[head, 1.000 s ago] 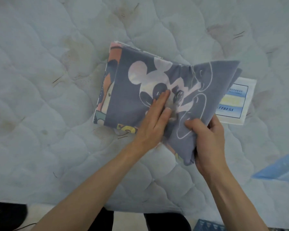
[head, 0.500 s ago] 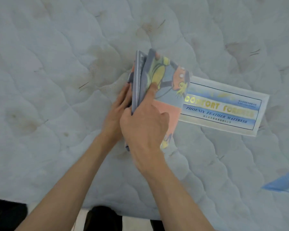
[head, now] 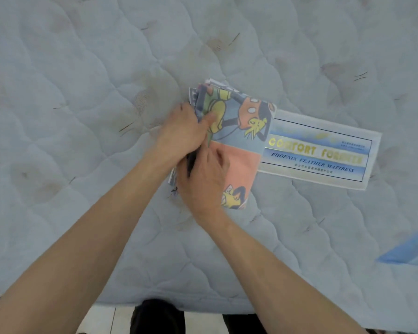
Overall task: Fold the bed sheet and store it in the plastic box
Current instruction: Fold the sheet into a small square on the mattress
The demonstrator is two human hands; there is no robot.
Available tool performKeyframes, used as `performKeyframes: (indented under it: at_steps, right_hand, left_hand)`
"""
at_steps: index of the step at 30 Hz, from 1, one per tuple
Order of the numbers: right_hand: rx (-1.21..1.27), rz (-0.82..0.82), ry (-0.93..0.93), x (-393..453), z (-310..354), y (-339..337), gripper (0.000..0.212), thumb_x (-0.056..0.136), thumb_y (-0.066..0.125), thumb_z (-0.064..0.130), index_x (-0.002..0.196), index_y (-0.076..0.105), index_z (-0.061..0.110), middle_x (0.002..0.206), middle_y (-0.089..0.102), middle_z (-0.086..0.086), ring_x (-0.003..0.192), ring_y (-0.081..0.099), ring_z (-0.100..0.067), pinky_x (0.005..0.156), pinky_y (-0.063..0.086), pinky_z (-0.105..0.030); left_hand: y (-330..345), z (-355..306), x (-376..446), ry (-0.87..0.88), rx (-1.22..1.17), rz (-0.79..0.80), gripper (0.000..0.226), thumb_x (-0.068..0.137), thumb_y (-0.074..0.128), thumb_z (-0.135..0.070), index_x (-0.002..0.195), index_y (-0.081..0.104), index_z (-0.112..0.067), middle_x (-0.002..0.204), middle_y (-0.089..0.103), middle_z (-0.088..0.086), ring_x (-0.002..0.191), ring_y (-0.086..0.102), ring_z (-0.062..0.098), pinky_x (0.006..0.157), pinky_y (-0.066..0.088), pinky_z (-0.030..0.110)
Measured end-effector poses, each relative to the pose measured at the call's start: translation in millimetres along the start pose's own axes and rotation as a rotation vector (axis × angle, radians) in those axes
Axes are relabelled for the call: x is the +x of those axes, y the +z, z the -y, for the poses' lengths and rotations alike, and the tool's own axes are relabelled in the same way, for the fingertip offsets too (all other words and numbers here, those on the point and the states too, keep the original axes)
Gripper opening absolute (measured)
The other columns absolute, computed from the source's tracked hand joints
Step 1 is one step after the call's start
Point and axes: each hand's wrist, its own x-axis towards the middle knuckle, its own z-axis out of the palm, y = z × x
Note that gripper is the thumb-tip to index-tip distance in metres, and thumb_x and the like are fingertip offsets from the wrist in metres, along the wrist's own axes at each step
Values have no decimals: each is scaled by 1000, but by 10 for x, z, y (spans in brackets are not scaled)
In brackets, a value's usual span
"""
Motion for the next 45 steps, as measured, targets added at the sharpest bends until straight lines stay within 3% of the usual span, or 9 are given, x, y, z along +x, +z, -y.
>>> performKeyframes:
  at_steps: [3,6,11,18,24,27,31,36,45]
  right_hand:
    - [-25,-13,-310,-147,-293,-83,30,98,50,26,112,64,3,106,61,-11,102,55,-35,101,39,-49]
    - [-178,47,-381,-270,-587,-203,52,104,37,41,144,51,11,156,39,-10,148,28,-32,120,18,-56]
    - [-345,47,-397,-248,-898,-141,57,105,33,47,154,36,20,164,25,-3,153,12,-33,116,12,-67]
    - [-185,-22,-253,-180,-809,-156,55,101,48,43,149,45,17,159,35,-3,151,23,-30,119,16,-59]
    - [862,-159,882,45,-820,-457,76,86,70,37,151,35,22,142,52,3,130,51,-10,105,42,-28]
    - [1096,-38,920,121,-1092,-550,64,78,81,31,135,55,19,120,70,0,109,68,-18,94,55,-37]
    - [1427,292,901,-129,-1257,-739,39,80,76,21,117,71,12,113,74,-14,103,72,-31,92,57,-48]
    - [1445,321,915,-872,-1153,-1460,43,85,74,12,127,63,7,112,74,-15,94,73,-28,74,60,-39]
    - [1029,10,1060,-3068,-969,-3373,48,90,57,62,102,70,17,95,74,1,82,71,-12,63,54,-26]
  left_hand:
    - [-29,-267,-63,105,189,-249,54,108,36,-48,122,59,-1,127,59,21,120,53,37,98,38,46]
    - [-2,-304,-90,241,344,-392,54,109,28,-48,127,62,-10,127,60,12,114,56,33,92,42,44]
    - [130,-377,83,559,174,-606,34,100,60,-36,103,75,-5,102,72,12,89,67,35,72,53,43]
    - [242,-398,241,382,77,-416,34,99,59,-35,120,73,-13,119,68,13,99,63,37,85,50,44]
    - [352,-384,-211,-95,107,-268,83,99,36,-68,162,23,-15,138,56,18,121,58,40,94,47,48]
    - [260,-242,-377,-171,-195,-98,97,74,61,-82,147,43,-19,133,64,1,117,64,25,91,49,37]
    - [56,-69,-593,-350,-873,364,53,76,88,-35,119,74,-7,111,78,9,95,78,22,76,61,33]
    - [-232,-244,-1501,-557,-908,708,27,80,74,-25,101,82,-10,109,78,15,90,78,27,70,64,37]
    - [-587,-1388,-3952,-373,-823,734,42,77,79,-16,118,72,-7,114,76,18,97,76,31,76,62,37]
